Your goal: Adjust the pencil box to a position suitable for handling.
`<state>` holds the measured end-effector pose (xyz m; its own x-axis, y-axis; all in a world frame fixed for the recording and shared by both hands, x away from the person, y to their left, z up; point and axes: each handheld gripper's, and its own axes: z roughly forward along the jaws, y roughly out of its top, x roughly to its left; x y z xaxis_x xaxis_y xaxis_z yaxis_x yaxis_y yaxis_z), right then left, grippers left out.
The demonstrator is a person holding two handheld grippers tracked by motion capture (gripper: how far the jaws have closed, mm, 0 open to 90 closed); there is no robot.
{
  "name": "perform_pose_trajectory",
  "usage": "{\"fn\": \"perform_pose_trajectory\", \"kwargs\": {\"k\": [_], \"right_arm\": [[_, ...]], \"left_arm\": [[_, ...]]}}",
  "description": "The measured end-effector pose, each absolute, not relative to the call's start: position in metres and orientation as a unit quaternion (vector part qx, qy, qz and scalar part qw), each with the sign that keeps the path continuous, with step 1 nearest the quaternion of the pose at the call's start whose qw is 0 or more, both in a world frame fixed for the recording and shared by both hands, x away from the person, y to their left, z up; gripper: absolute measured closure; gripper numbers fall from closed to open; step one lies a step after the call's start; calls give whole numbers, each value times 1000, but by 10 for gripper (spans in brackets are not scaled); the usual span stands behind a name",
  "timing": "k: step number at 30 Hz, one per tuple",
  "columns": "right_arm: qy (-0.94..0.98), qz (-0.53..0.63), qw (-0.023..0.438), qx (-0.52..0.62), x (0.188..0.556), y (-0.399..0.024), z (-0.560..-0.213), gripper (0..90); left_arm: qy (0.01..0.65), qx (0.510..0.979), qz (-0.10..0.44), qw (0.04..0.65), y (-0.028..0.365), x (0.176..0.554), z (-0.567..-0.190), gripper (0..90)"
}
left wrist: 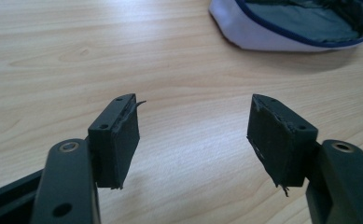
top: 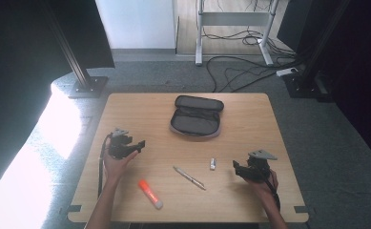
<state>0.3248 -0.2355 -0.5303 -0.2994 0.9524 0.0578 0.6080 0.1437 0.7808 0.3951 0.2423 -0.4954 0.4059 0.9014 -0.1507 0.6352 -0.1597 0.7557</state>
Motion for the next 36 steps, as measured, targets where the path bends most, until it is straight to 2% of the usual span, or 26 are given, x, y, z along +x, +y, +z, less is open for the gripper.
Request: {"fn": "perform_pose_trajectory", "kwargs": {"k": [18, 30, 36], "right_arm": [[717, 389, 231, 531, 348, -203, -514, 273], [707, 401, 217, 541, 360, -206, -511, 292], [713, 396, 220, 536, 364, -200, -509, 291]], "left_arm": [[491, 756, 167, 399, 218, 415, -467, 334], [482, 765, 181, 387, 196, 429, -466, 347], [483, 769, 164, 386, 184, 443, -469, 350]]}}
